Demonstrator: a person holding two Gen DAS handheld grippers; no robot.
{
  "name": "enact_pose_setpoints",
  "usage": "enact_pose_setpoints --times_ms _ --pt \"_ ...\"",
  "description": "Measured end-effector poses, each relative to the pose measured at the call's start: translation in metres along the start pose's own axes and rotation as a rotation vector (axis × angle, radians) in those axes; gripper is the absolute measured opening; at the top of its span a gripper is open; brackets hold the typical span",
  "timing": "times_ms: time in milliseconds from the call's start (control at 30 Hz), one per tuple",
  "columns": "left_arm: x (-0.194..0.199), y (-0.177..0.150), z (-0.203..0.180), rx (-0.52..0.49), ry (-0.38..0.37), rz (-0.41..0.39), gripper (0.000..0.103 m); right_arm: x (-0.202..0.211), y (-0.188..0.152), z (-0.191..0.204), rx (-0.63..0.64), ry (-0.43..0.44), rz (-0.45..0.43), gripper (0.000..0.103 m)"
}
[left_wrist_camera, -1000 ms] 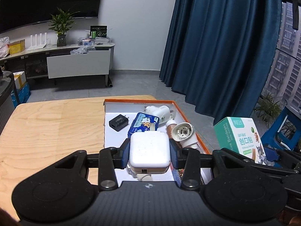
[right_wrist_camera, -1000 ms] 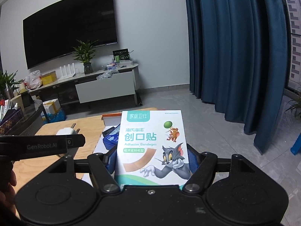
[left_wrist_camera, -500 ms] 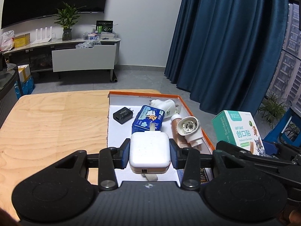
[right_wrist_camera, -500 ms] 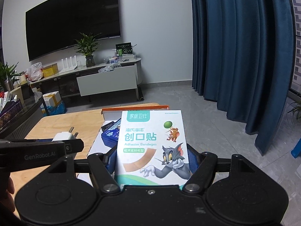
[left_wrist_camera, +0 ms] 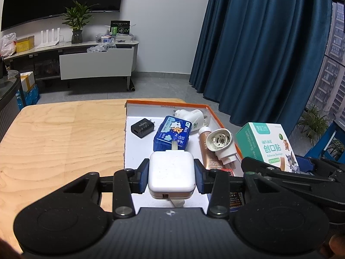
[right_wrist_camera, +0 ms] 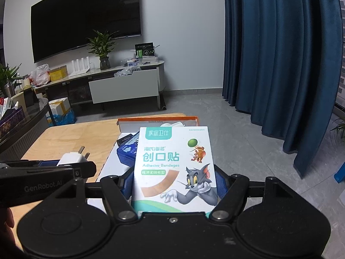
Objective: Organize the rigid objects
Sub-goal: 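Lower the white charger and bandage box into the white box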
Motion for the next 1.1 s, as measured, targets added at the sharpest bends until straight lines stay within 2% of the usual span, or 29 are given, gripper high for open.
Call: enact_pose_setpoints --times_ms 1100 --pt "-0.027 -0.008 0.007 -0.008 -0.014 0.059 0.042 -0.049 0.006 -0.005 -0.016 0.023 0.094 0.084"
Point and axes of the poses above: each gripper's, at about its wrist camera, not at the fingertips, and x roughly against the way its jaws point, z to its left, y to its top, the point moved 2 cm from there along -x, roughly the way its jaws point, and after that the axes turned 8 degrees about z, right-handed, at the moved point
